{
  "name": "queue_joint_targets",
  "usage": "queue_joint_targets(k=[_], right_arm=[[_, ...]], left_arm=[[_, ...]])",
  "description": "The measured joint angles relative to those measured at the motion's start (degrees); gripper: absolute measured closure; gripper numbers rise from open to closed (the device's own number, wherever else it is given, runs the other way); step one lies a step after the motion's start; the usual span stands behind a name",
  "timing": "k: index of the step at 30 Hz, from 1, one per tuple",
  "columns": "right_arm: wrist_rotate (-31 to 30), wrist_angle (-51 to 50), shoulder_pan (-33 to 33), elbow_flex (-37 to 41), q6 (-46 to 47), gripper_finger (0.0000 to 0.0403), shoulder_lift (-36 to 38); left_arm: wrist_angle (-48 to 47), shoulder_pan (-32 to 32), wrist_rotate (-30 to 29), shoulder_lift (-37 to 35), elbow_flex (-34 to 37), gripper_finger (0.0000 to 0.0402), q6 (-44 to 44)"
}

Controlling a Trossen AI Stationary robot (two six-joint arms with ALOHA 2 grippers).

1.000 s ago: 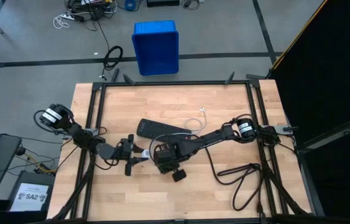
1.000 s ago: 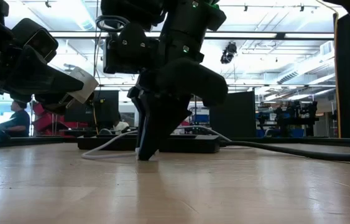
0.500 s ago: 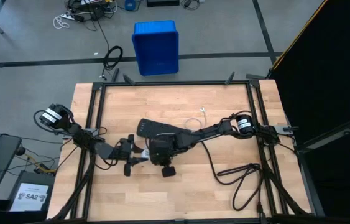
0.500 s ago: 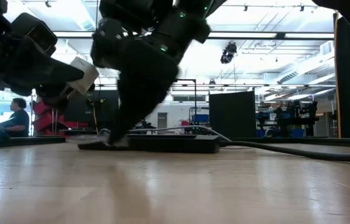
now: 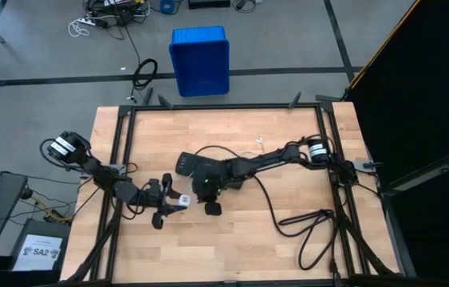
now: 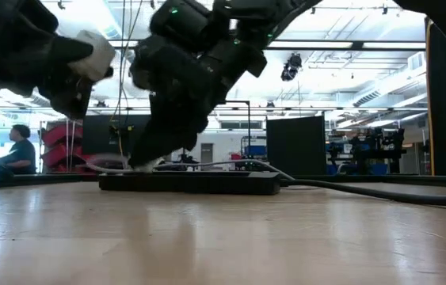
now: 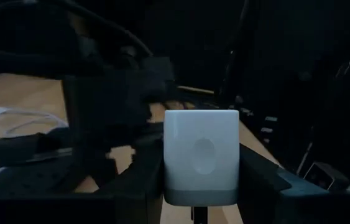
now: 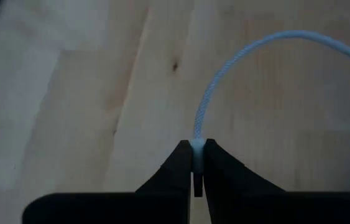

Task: Insert USB
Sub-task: Insert the purple charger cable into the white charger adapter

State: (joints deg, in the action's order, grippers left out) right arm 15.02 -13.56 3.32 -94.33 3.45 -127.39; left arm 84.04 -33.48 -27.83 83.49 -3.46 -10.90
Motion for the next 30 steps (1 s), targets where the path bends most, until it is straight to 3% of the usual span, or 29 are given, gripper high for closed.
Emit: queue_joint_targets(k=[6,10,14,18,30], right_arm=[[-0.87,22.65,-2.94,17.18,6.18,0.0403,9.31],[-7.01,57.15,-3.95,30.78,12.91,0.0403,14.75],[-18.65,87.03,-2.65,39.69,13.66,0.0403,15.15],[-26.87,91.43,1.1,40.73,6.73,0.0403,15.11],[-28.9,88.51,6.07,36.73,-0.33,0.0403,15.08]], left_arm=[[0.54,-0.8,0.0,-1.67,-0.02,0.0275,1.95],[0.13,-0.8,-2.75,-1.63,-0.07,0.0275,2.01],[-0.23,-0.63,-9.89,-0.98,-1.66,0.0275,2.0],[-2.74,0.71,-15.05,-0.66,-4.66,0.0275,3.88],[-4.8,5.1,-12.72,-0.6,-11.16,0.0275,7.75]])
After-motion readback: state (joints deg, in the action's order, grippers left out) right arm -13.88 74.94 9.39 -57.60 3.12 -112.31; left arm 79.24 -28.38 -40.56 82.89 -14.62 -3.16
